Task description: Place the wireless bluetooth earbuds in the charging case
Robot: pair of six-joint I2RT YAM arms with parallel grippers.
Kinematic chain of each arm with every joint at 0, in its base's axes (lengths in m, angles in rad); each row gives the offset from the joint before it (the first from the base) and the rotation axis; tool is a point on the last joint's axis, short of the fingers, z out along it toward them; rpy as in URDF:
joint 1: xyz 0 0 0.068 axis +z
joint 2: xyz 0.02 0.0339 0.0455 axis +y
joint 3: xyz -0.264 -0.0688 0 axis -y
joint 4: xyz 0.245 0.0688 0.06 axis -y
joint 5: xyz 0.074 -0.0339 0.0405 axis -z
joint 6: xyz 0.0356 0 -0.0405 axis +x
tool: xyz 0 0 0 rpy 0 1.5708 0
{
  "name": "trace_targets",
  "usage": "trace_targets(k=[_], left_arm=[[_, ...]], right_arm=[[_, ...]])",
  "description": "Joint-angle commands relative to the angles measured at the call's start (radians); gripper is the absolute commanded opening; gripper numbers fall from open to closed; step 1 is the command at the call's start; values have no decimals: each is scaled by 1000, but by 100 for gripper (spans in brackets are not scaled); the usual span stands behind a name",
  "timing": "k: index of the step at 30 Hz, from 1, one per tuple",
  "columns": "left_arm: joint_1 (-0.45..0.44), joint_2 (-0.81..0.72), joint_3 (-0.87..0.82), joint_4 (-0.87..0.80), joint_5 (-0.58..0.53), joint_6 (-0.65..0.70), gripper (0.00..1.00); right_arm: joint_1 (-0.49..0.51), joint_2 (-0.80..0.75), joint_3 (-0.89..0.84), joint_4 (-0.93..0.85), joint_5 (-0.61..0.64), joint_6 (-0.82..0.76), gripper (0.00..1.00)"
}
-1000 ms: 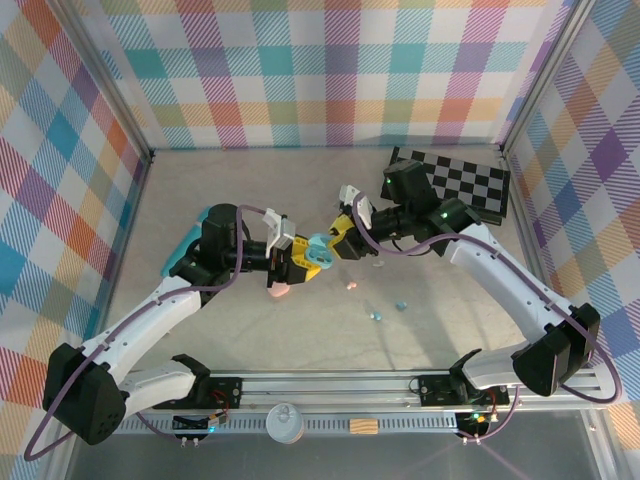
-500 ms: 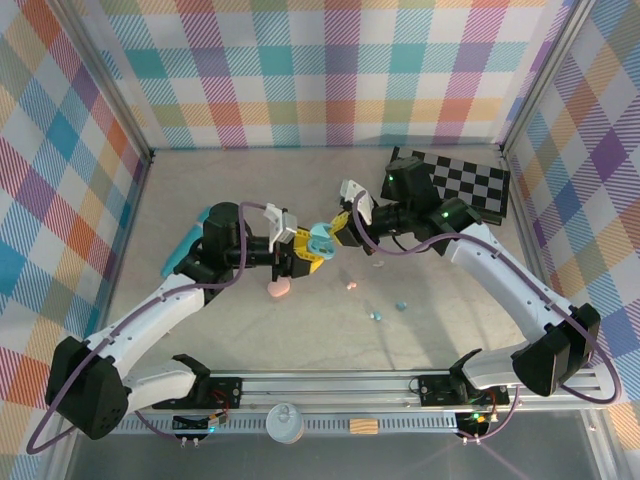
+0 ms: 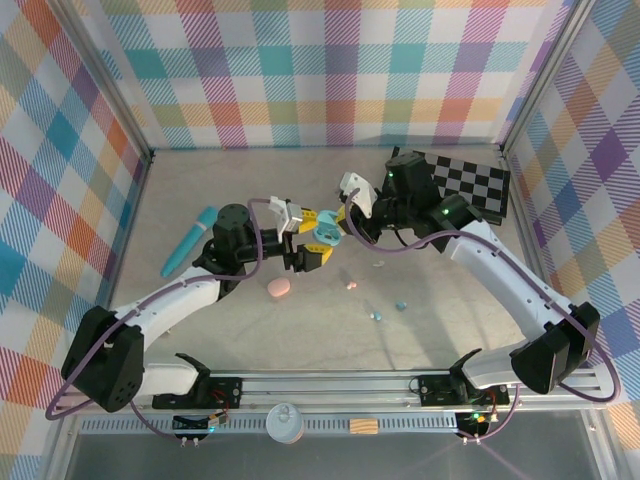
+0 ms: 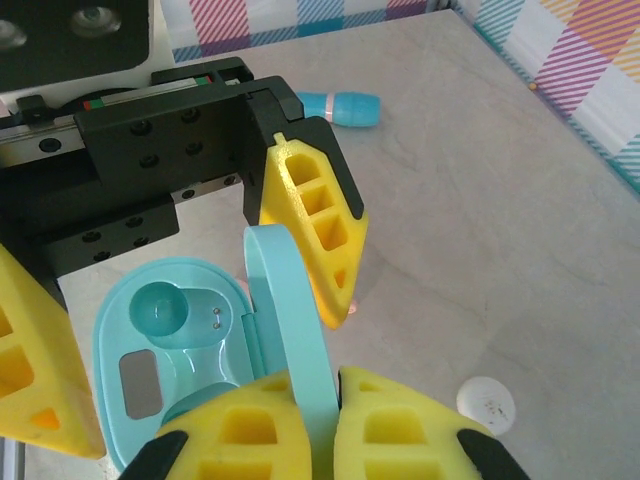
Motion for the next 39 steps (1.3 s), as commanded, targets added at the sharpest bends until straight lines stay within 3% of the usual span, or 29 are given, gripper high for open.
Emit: trace_targets(k=[1,7,20,39], left_arm=[[-3,9,-4,97,34,-7,78],[-3,12,12,87,97,0,73],[-3,16,19,90,132,-18,53],[-3,11,23,95,131,-28,43]], right_arm=[[0,-9,30,-13,-9,-24,0],[0,-11,52,-75,-46,-50,0],[0,-16,42,-51,-67,-37,0],[0,-51,22,-20,-95,-13,0]])
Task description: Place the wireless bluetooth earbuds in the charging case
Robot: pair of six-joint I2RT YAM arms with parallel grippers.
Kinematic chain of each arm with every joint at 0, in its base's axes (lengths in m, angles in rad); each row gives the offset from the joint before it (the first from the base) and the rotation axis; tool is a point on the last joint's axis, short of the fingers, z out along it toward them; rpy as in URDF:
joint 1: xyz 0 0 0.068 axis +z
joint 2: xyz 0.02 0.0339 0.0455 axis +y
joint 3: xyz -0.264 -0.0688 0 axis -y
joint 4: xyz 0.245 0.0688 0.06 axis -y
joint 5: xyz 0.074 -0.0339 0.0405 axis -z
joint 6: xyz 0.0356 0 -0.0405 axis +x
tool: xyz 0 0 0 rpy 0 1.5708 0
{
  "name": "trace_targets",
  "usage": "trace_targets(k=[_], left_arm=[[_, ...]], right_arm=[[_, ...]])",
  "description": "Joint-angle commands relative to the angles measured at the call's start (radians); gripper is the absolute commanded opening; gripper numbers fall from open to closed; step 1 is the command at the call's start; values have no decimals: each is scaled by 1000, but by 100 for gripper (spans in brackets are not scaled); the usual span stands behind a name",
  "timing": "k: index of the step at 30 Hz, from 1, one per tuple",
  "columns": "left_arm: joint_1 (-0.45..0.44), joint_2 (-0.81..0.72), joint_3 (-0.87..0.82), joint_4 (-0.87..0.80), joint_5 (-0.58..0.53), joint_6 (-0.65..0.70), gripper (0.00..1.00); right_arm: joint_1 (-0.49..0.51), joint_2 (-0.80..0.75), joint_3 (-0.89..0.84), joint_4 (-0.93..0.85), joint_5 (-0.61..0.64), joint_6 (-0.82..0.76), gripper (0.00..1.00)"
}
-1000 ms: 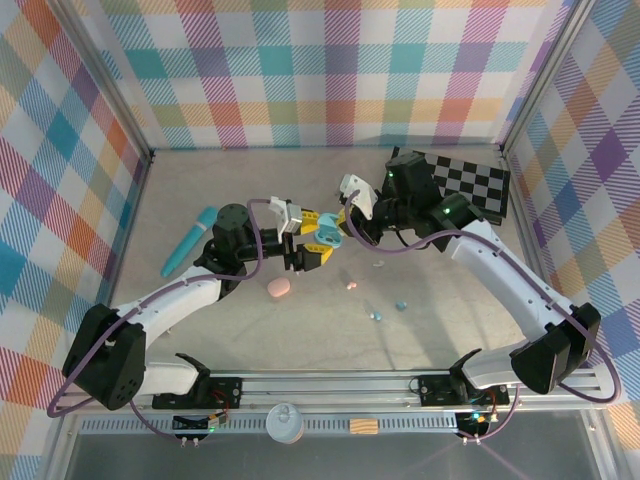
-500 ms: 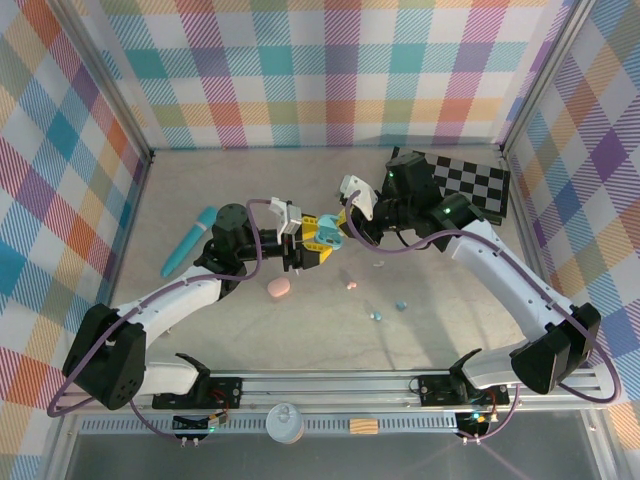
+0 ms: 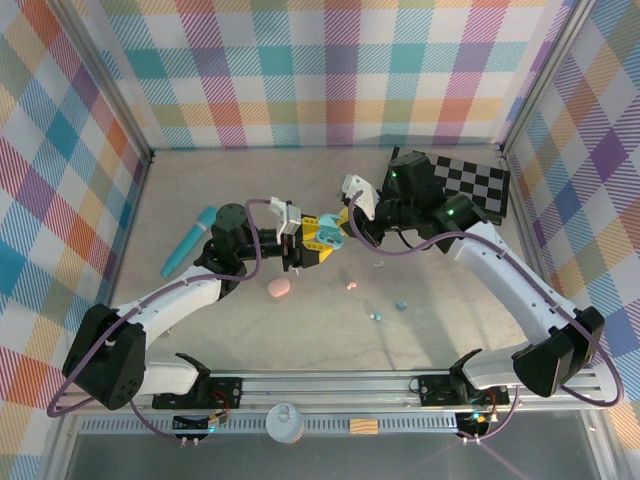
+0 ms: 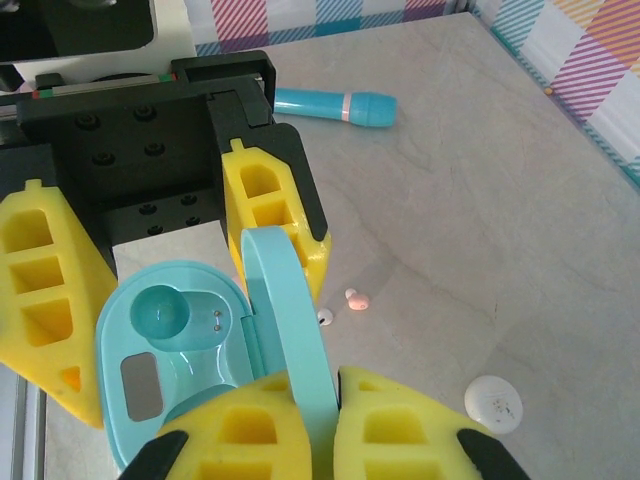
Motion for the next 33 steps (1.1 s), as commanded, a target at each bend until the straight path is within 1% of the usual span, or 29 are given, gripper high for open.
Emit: trace_targets(k=[1,8,15,17,20,22,24,26,33], left_arm=[[-3,1,20,21,14,-3,42],[-3,-3,19,27,25,-12,31],[-3,-6,17,35,26,-17,29],[-3,-5,14,43,26,-22,29],[-3,-1,11,62,21,-32,29],[-3,3,9,78,21,-39,29],[-3,7,9,84,23,-45,30],[-3,8,7,88,23,-45,30],[-3,16,3,97,17,-47,31]], right_arm=[[0,-35,8,29,-67,16,0],[0,-43,1,28,-81,22,0],[2,-34,8,24,-89,34,1],[2,-30,13,24,-91,37,5],[1,-22,19,23,-87,44,21],[1,-17,22,24,-84,46,21],[2,-10,30,18,-86,49,17],[2,-5,33,12,-89,46,17],[2,-5,32,21,-78,49,27]])
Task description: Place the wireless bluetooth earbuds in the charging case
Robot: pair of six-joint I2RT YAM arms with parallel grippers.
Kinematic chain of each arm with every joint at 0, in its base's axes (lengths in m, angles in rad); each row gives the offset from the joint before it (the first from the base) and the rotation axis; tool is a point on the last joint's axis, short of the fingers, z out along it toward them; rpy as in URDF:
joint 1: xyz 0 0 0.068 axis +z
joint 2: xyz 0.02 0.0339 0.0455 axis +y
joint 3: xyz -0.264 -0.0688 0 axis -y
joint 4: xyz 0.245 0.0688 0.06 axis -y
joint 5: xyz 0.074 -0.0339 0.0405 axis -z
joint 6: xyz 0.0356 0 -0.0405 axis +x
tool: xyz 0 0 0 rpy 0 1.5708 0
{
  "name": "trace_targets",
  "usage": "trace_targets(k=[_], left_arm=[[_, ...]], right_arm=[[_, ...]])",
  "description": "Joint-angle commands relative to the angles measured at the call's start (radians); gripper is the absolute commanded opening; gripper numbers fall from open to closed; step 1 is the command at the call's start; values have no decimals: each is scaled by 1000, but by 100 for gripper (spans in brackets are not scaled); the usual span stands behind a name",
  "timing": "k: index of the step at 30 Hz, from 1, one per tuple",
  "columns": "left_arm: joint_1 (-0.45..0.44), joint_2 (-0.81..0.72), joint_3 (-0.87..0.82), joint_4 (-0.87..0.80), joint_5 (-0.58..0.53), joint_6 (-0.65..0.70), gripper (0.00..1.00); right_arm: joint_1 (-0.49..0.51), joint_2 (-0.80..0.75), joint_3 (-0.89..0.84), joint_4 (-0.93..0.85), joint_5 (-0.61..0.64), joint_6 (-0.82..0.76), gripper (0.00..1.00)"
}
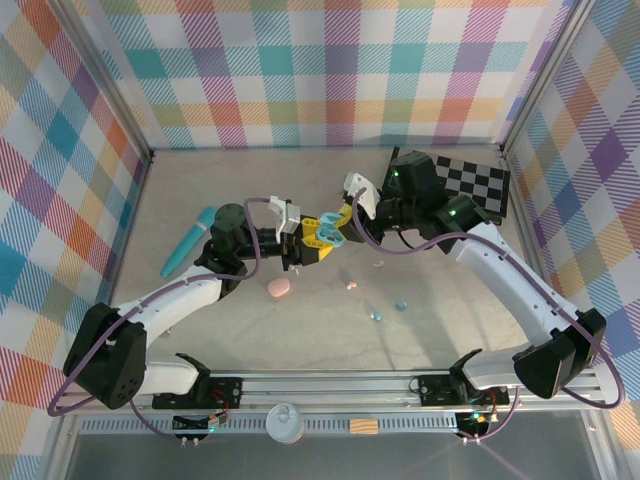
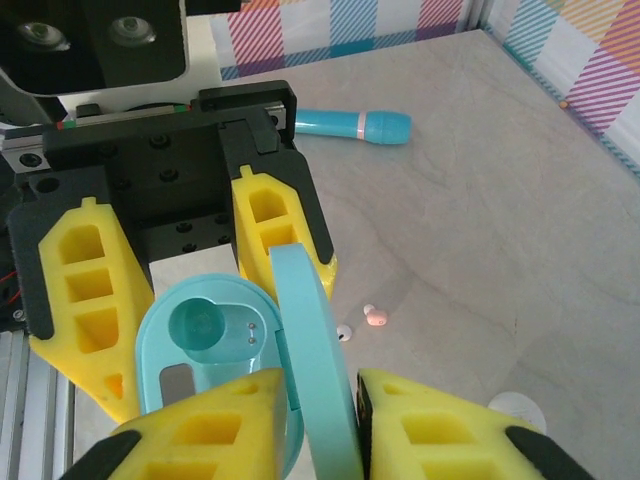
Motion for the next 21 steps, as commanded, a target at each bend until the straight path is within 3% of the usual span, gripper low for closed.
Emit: trace_targets(k=[1,9,15,21], left_arm=[[-3,13,3,61,1,-2,31],[-3,11,0,73,-2,-8,31],[-3,12,-8,75,-21,-4,32],[-2,11,-24,96,-57,1,32]], right_arm=[[7,1,31,12,-30,13,31],[7,-9,23,45,21,38,49],[4,-54,-6,89,38,48,79],[-12,-132,-48,146,0,92,91]])
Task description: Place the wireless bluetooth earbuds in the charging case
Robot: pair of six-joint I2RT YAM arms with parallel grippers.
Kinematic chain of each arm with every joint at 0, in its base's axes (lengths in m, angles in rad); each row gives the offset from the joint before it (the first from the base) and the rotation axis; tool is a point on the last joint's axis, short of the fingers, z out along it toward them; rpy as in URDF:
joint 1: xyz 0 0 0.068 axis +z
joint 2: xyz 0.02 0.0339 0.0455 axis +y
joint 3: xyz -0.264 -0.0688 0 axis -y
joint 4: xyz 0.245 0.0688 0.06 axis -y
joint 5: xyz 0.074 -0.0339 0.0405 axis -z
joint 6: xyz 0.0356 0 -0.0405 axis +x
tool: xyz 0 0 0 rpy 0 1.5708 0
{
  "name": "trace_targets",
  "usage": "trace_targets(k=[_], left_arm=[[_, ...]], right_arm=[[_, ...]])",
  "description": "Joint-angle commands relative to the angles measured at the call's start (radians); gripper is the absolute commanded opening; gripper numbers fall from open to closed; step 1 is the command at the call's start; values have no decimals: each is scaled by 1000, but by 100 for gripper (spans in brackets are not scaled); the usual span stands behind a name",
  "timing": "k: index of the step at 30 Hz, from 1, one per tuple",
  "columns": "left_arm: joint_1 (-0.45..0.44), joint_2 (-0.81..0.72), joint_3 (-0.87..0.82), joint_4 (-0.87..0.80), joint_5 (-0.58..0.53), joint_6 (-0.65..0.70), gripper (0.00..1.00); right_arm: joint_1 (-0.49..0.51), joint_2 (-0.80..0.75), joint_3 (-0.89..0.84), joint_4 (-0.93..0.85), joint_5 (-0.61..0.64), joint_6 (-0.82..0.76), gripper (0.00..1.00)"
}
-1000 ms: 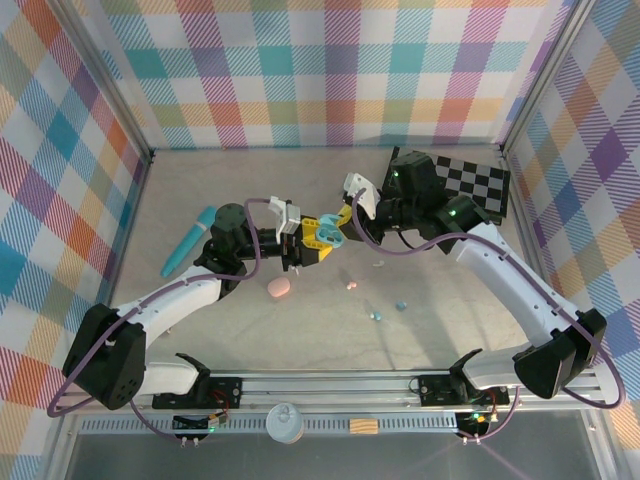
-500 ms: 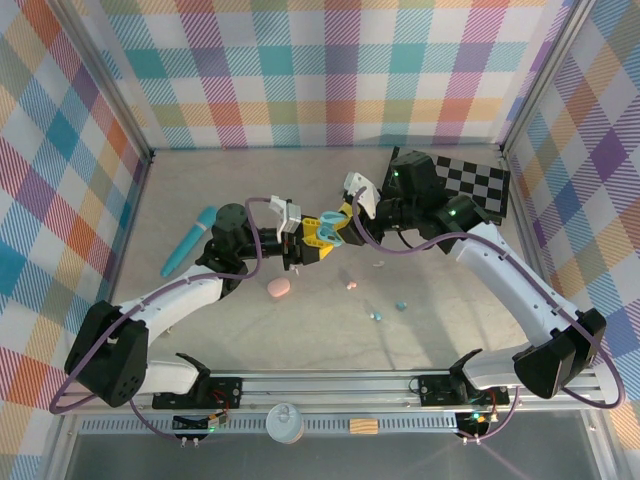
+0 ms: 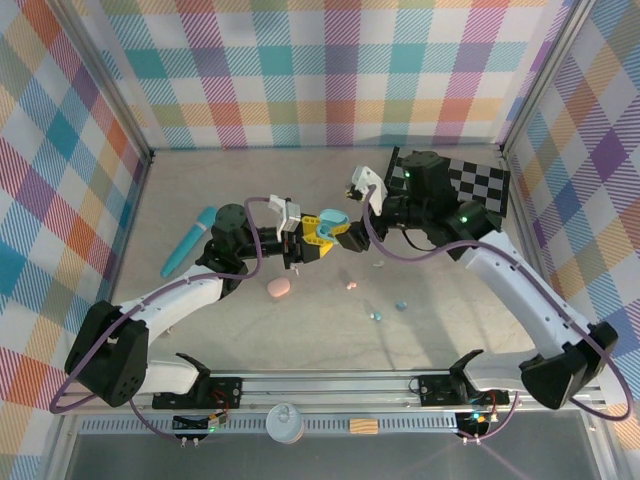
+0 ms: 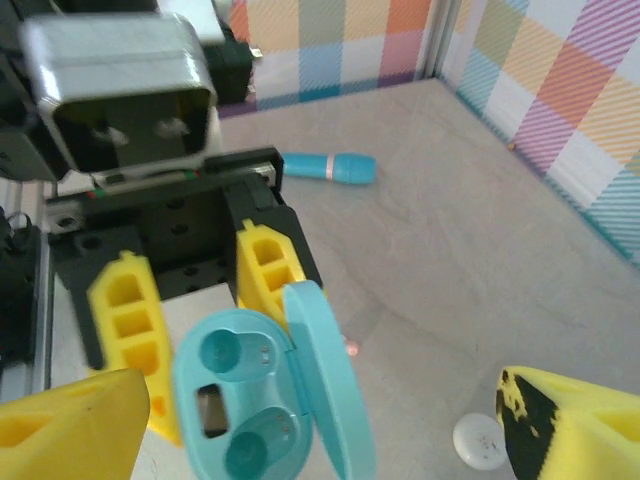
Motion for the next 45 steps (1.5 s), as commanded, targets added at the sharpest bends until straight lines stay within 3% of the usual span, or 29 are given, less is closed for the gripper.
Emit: trace_targets(k=[1,8,10,17,26,33,38,45], left_arm=[[-1,-4,-24,78,-27,6,32],[1,-1,-51,166,-83,-4,32],[2,3,-56,195,-88,-18,32],[4,-13,-75,244,-98,-39,32],[7,-8,-83,296,-85,-71,32],[7,-8,-80,296,-79,-73,32],[10,-3,-81,295,-77,-71,32],[15,-4,-83,293,-74,-68,32]], right_arm=[[-19,-68,-36,83,-40,59,91],[-192,-229,-220,342,-3,421,91],[-242,-278,-283,362,74,521,91],[-294,-304,-385,42,272,735,89],[-294,-342,-682,-36,119,1069,83],[-292,-302,-769,-108,71,1087,77],[-258,-262,-849,-26,-24,1150,76],[-245,-201,-863,-1,49,1158,71]])
